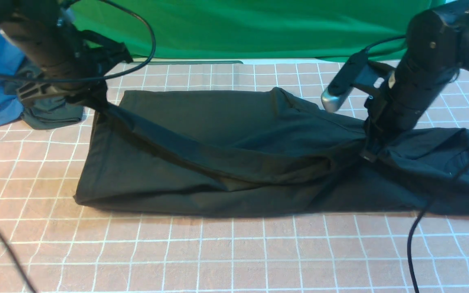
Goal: Fold a long-sleeved shirt over a pink coffee tablecloth.
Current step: 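Fold the black garment in half by bringing its near edge over to the far edge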
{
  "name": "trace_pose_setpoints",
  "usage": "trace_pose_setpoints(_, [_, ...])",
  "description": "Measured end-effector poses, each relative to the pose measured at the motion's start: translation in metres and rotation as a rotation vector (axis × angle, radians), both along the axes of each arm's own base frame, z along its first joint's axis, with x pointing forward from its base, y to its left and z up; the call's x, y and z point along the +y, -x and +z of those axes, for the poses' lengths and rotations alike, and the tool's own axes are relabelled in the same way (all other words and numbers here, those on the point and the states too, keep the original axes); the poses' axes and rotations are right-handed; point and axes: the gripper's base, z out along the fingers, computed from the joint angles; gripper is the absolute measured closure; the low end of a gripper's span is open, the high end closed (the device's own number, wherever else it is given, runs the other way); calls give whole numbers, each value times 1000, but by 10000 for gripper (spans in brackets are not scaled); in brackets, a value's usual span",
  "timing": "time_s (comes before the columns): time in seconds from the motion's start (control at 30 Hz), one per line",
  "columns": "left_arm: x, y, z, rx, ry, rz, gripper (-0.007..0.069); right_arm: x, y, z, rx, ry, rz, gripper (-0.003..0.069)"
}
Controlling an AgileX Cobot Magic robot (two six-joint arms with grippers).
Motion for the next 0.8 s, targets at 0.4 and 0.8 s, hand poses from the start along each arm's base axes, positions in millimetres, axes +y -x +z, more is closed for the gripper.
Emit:
trace_pose_setpoints(0.4, [-3, -50, -10, -85, 8, 32, 594, -3, -62, -11, -61, -15, -29, 607])
trace_pose_setpoints(0.8, [-1, -73, -19, -227, -19, 55, 594, 6, -96, -28, -136, -39, -27, 607])
